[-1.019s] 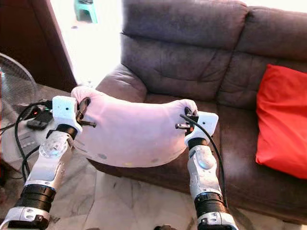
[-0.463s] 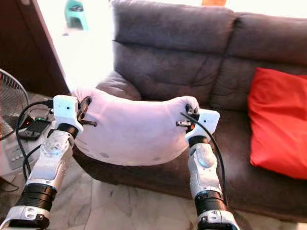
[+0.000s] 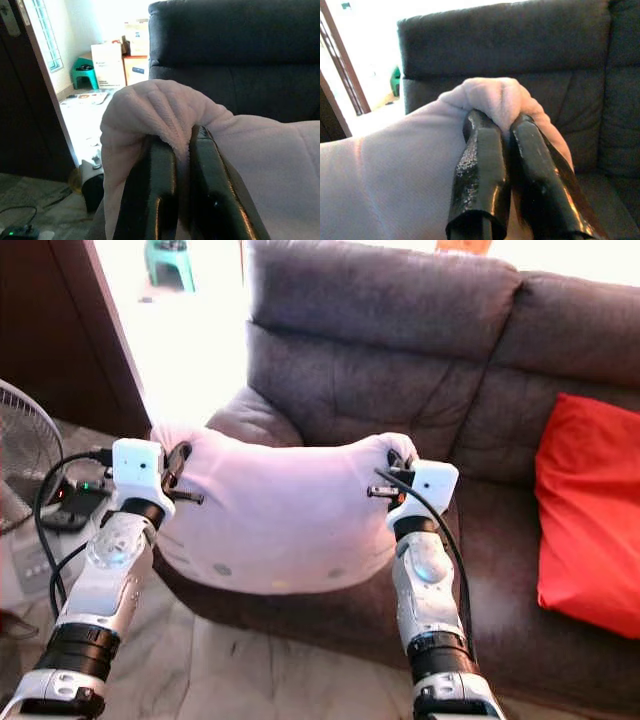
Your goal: Move the pillow to the sofa from floor
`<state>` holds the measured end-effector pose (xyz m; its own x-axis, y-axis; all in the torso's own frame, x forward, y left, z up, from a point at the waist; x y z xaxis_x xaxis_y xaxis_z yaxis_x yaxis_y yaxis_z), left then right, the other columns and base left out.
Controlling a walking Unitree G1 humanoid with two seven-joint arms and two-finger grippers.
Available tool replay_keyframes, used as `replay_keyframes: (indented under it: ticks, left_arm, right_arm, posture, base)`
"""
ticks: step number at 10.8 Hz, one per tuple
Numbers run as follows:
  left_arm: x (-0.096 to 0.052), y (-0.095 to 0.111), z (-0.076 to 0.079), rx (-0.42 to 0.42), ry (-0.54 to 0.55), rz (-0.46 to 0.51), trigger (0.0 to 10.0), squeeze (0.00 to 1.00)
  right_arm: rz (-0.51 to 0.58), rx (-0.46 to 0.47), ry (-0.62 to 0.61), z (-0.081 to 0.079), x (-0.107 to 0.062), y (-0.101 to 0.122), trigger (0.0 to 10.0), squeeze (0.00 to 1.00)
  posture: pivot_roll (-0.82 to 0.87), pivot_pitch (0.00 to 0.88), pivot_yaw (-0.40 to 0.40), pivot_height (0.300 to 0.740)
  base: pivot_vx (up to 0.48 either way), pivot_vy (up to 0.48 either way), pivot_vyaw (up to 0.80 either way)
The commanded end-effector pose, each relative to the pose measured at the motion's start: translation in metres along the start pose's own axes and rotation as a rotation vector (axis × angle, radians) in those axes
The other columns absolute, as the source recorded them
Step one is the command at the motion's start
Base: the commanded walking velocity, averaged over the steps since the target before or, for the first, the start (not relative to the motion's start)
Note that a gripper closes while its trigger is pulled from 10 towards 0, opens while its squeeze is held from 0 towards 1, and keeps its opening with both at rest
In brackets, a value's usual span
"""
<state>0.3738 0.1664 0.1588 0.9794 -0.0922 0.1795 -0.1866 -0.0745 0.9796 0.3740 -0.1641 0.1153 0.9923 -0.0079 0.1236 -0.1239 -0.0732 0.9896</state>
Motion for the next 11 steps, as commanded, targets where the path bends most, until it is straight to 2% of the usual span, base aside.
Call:
replay_keyframes:
  ticks: [1,2,4,8,9,11]
  left_arm:
    - [0.0039,0.0162,-0.0057,0.01,0.027,0.063,10.0,0.0]
    - [0.0037,0.016,-0.0054,0.011,0.028,0.063,10.0,0.0]
    - [0.0039,0.0178,-0.0056,0.01,0.029,0.068,10.0,0.0]
    - [0.0057,0.0229,-0.0062,0.008,0.028,0.084,10.0,0.0]
    - [0.0057,0.0233,-0.0051,0.006,0.024,0.086,10.0,0.0]
    - [0.0061,0.0233,-0.0041,0.006,0.021,0.086,10.0,0.0]
  right_arm:
    - [0.064,-0.017,-0.009,0.0024,0.0033,0.0155,10.0,0.0]
    - [0.064,-0.065,-0.016,0.003,0.0024,0.015,10.0,0.0]
    - [0.07,-0.059,0.001,-0.001,0.003,0.0159,10.0,0.0]
    - [0.078,-0.045,-0.01,0.0004,0.0058,0.0196,10.0,0.0]
    - [0.067,-0.032,-0.006,-0.0007,0.0058,0.0181,10.0,0.0]
    - [0.088,-0.053,0.001,-0.0021,0.0047,0.0204,10.0,0.0]
  posture:
    - [0.12,0.004,-0.053,0.74]
    - [0.12,0.003,-0.053,0.74]
    - [0.13,0.002,-0.054,0.74]
    - [0.13,0.005,-0.056,0.74]
    - [0.13,0.004,-0.056,0.74]
    - [0.13,0.005,-0.056,0.74]
  base:
    - [0.296,0.0,0.0]
    - [0.296,0.0,0.0]
    - [0.3,0.0,0.0]
    - [0.307,0.0,0.0]
    - [0.311,0.0,-0.76]
    - [0.307,0.0,0.0]
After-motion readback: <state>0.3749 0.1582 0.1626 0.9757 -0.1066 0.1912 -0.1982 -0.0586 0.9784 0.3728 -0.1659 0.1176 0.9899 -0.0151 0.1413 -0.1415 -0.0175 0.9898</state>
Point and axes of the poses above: a point about 5 cm out from each wrist's last joint towards the gripper, its own x axis pointing out of the wrist towards the gripper, its own y axis along the axis of the wrist's last joint, z = x × y, the point moved 4 cm from there along x, pointing out of the wrist towards the gripper, and after that the axes turned 3 degrees about -x, right-handed, at the moved point
